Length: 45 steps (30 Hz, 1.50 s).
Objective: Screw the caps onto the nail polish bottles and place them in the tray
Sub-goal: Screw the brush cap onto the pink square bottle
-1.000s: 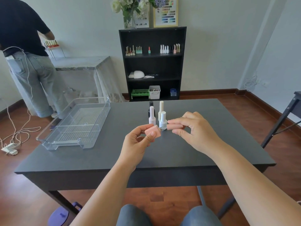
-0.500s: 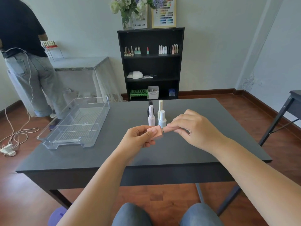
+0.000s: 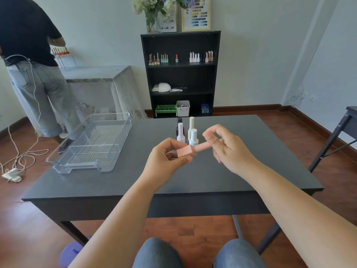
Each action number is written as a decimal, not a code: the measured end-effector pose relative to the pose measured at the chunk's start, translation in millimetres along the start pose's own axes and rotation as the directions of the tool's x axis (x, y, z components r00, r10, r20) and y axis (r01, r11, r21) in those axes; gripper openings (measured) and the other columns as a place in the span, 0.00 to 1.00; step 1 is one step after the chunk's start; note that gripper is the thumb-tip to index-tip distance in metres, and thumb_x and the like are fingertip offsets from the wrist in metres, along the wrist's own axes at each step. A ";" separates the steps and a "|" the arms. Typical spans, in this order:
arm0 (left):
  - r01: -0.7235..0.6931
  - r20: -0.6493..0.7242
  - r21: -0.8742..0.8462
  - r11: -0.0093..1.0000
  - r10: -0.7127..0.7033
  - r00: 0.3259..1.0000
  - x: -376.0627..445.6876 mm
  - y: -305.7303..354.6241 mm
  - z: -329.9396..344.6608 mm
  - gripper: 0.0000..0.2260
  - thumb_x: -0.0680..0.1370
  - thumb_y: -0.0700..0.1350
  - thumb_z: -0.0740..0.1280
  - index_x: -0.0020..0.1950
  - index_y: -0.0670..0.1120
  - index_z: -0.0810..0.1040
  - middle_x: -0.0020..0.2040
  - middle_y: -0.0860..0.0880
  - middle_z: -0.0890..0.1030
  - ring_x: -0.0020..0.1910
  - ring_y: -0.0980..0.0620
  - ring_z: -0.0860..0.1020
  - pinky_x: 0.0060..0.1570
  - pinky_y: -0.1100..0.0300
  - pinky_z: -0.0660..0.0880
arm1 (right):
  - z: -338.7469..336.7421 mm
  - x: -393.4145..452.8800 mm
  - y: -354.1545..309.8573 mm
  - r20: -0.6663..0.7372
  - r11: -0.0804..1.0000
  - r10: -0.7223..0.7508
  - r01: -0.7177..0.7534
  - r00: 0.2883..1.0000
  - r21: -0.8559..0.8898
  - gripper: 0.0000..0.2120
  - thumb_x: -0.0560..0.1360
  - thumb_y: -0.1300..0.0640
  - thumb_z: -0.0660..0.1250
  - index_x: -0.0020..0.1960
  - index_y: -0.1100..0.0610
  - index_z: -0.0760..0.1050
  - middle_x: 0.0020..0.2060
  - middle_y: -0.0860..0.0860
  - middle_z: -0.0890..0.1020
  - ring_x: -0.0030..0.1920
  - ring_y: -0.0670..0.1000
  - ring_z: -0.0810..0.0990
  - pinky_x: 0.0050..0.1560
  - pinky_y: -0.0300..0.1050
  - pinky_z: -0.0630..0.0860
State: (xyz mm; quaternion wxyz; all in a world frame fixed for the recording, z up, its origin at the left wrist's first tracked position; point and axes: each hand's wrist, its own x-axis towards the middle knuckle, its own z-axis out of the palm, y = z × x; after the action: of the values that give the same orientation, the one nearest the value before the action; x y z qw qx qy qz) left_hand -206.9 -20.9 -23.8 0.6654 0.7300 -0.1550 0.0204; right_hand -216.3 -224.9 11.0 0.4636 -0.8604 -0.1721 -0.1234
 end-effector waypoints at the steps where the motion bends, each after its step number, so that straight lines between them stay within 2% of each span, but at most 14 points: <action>1: 0.002 -0.019 0.002 1.000 -0.002 1.000 0.4 0.4 -0.4 0.12 0.70 0.36 0.77 0.44 0.52 0.80 0.42 0.53 0.87 0.40 0.55 0.84 0.41 0.65 0.77 | -1.0 0.0 0.1 0.012 1.000 -0.008 0.008 1.000 -0.008 0.12 0.77 0.35 0.53 0.49 0.40 0.70 0.26 0.45 0.78 0.27 0.43 0.73 0.31 0.35 0.70; 3: 0.012 -0.054 0.015 1.000 -0.011 0.998 1.2 0.4 -2.3 0.12 0.70 0.38 0.77 0.43 0.53 0.80 0.44 0.51 0.87 0.43 0.49 0.84 0.43 0.61 0.78 | -1.9 0.3 -0.2 0.045 0.999 -0.043 0.042 0.998 0.024 0.08 0.76 0.38 0.57 0.52 0.38 0.69 0.39 0.37 0.81 0.38 0.40 0.77 0.40 0.29 0.71; 5: 0.021 -0.071 0.028 0.999 -0.019 0.997 1.3 0.0 -3.9 0.11 0.70 0.39 0.78 0.44 0.53 0.80 0.46 0.50 0.87 0.46 0.44 0.84 0.45 0.57 0.78 | -1.2 0.7 1.7 0.035 0.995 -0.099 0.098 0.994 0.015 0.07 0.77 0.50 0.66 0.53 0.40 0.72 0.48 0.39 0.79 0.47 0.39 0.77 0.47 0.28 0.71; 8: 0.037 -0.070 0.042 0.998 -0.034 0.997 1.5 -1.1 -4.5 0.10 0.70 0.40 0.78 0.45 0.52 0.80 0.47 0.49 0.87 0.47 0.43 0.84 0.47 0.54 0.79 | 2.6 2.3 2.2 -0.027 0.979 -0.193 0.191 0.981 -0.070 0.08 0.75 0.65 0.68 0.47 0.52 0.78 0.46 0.46 0.78 0.46 0.42 0.77 0.48 0.29 0.71; 10: 0.038 -0.071 0.051 0.998 -0.035 0.997 1.9 -1.0 -3.8 0.11 0.70 0.40 0.78 0.45 0.52 0.80 0.47 0.49 0.87 0.47 0.45 0.84 0.48 0.54 0.79 | 4.7 4.6 1.1 -0.056 0.978 -0.199 0.195 0.978 -0.076 0.05 0.75 0.64 0.68 0.46 0.54 0.79 0.41 0.48 0.78 0.42 0.43 0.76 0.44 0.30 0.71; 14: 0.034 -0.077 0.053 0.998 -0.029 0.997 2.7 -0.8 -4.1 0.11 0.70 0.40 0.78 0.44 0.51 0.79 0.46 0.49 0.87 0.47 0.45 0.84 0.42 0.61 0.78 | 7.6 11.6 -0.7 -0.095 0.992 -0.091 0.082 0.991 -0.095 0.01 0.79 0.50 0.63 0.49 0.45 0.71 0.33 0.49 0.79 0.35 0.47 0.76 0.35 0.34 0.70; 17: 0.016 -0.082 0.054 0.998 -0.011 0.997 3.6 -1.2 -5.5 0.11 0.70 0.40 0.78 0.44 0.52 0.80 0.46 0.49 0.87 0.46 0.46 0.84 0.39 0.65 0.76 | 6.9 13.5 1.1 -0.024 0.998 0.014 -0.013 1.000 0.055 0.10 0.77 0.39 0.59 0.53 0.42 0.72 0.42 0.45 0.82 0.42 0.43 0.78 0.40 0.29 0.71; 19: 0.015 -0.088 0.057 0.998 -0.010 0.996 4.6 -1.9 -6.6 0.11 0.70 0.40 0.78 0.44 0.52 0.80 0.46 0.49 0.87 0.45 0.45 0.84 0.40 0.64 0.77 | 7.7 12.9 3.9 0.053 0.982 0.022 -0.032 0.998 0.187 0.09 0.76 0.44 0.65 0.56 0.42 0.74 0.49 0.42 0.80 0.48 0.41 0.79 0.47 0.29 0.73; 23: 0.018 -0.089 0.066 0.998 -0.012 0.996 5.8 -4.0 -8.6 0.11 0.69 0.41 0.79 0.45 0.51 0.79 0.45 0.51 0.86 0.45 0.47 0.85 0.41 0.61 0.78 | 11.7 11.1 8.3 -0.019 0.989 -0.051 0.054 0.998 0.140 0.09 0.75 0.61 0.69 0.51 0.49 0.79 0.44 0.44 0.80 0.45 0.43 0.79 0.47 0.33 0.74; 29: 0.013 -0.091 0.101 0.995 -0.003 0.996 6.5 -4.0 -6.4 0.11 0.69 0.41 0.79 0.44 0.52 0.79 0.45 0.53 0.86 0.42 0.53 0.84 0.35 0.67 0.74 | 15.1 18.8 2.5 -0.095 1.000 0.007 -0.008 0.995 -0.014 0.04 0.78 0.49 0.65 0.50 0.48 0.75 0.31 0.47 0.80 0.33 0.41 0.77 0.35 0.28 0.71; 32: 0.016 -0.106 0.083 0.996 -0.008 0.994 6.9 -3.6 -7.5 0.11 0.69 0.42 0.79 0.44 0.53 0.79 0.44 0.54 0.86 0.42 0.52 0.84 0.34 0.68 0.74 | 13.4 19.7 2.6 0.009 0.971 0.127 -0.126 0.992 0.205 0.16 0.75 0.39 0.61 0.54 0.48 0.76 0.37 0.43 0.83 0.37 0.38 0.80 0.37 0.27 0.72; 37: 0.024 -0.114 0.086 0.996 -0.014 0.993 8.7 -4.7 -7.8 0.11 0.70 0.43 0.78 0.43 0.54 0.79 0.44 0.56 0.86 0.44 0.46 0.85 0.39 0.56 0.77 | 17.1 15.0 16.6 0.082 0.832 0.091 -0.121 0.992 0.542 0.12 0.74 0.57 0.71 0.56 0.55 0.80 0.49 0.51 0.84 0.50 0.45 0.81 0.50 0.35 0.75; 41: 0.012 -0.120 0.088 0.996 -0.002 0.993 9.9 -8.0 -4.7 0.10 0.70 0.45 0.78 0.44 0.53 0.78 0.44 0.54 0.85 0.43 0.45 0.84 0.39 0.54 0.76 | 24.3 17.6 17.4 -0.040 0.778 0.159 -0.100 0.987 0.621 0.11 0.70 0.56 0.73 0.52 0.56 0.83 0.42 0.49 0.86 0.43 0.44 0.82 0.45 0.35 0.76; 45: -0.015 -0.178 0.155 0.988 0.043 0.983 12.2 -12.6 -1.4 0.11 0.68 0.47 0.79 0.42 0.53 0.78 0.43 0.55 0.85 0.43 0.52 0.84 0.40 0.63 0.77 | 30.4 22.5 18.5 -0.101 0.814 0.176 -0.087 0.979 0.574 0.04 0.73 0.59 0.72 0.47 0.53 0.84 0.39 0.47 0.86 0.38 0.42 0.80 0.41 0.34 0.76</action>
State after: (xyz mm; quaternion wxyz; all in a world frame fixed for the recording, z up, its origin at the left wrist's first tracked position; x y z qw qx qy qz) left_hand -191.8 -21.2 -32.9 0.6184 0.7716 -0.1027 0.1082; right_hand -186.6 -204.7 -11.1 0.7171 -0.6818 -0.1059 -0.0985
